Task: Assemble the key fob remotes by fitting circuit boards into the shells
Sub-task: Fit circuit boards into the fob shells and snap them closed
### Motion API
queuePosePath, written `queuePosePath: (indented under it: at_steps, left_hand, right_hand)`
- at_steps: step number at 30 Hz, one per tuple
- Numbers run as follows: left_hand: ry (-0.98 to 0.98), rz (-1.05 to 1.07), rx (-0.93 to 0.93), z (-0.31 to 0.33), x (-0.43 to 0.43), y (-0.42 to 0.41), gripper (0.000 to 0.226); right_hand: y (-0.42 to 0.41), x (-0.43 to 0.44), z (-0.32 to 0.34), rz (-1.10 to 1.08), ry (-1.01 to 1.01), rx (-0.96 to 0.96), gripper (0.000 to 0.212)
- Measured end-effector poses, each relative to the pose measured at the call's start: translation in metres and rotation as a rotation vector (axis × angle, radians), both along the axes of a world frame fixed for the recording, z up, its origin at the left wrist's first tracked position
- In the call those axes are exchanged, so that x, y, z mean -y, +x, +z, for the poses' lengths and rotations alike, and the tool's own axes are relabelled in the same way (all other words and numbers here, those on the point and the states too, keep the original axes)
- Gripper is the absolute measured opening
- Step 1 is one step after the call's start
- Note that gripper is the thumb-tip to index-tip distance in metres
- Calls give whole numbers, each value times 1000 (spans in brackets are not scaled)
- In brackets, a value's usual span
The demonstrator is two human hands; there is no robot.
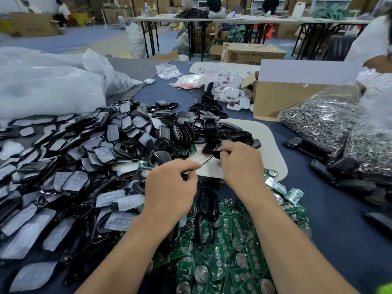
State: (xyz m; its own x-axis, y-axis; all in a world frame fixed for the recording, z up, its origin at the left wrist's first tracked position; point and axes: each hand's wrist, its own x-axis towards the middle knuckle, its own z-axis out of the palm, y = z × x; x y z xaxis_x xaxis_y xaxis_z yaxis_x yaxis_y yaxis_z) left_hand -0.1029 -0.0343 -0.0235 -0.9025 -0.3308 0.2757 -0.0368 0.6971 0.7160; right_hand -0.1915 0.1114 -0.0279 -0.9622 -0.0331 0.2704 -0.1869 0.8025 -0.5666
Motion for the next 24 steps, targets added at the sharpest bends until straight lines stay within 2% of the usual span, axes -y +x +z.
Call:
queuePosePath:
  at_steps: [2,4,6,9,12,14,16,19,22,24]
  left_hand:
    - [11,-4,-21,-1,0,0,25]
    - [65,-27,-34,-2,1,0,31]
    - [261,-107,-13,-1,2,-2,32]
    - [749,-242,49,2,2,-4,27]
    - [942,-362,115,5,11,-4,26]
    - [1015,-449,169,5,17,-4,41]
    - [1066,-459,191,5,17,-5,46]
    - [1226,-387,179,7,19,-7,41]
    - [1324,-314,137,9,25,-9,39]
    - [1345,-273,120,8,27,-10,29]
  right_hand:
    - [14,-2,1,-48,-179,-58,24]
    - [32,-4,2,-27,-447,-31,20]
    - [48,-1,2,77,-660,86,21]
    - [62,5,2,124,-794,225,19]
    - [66,9,5,147,-830,241,10]
    - [67,11,7,162,-856,245,6]
    - [67,11,7,157,-800,221,8]
    - [64,7,6,65,-594,112,12]
    - [54,-9,10,-99,-267,23,15]
    - [49,-21,12,-141,-42,95,13]
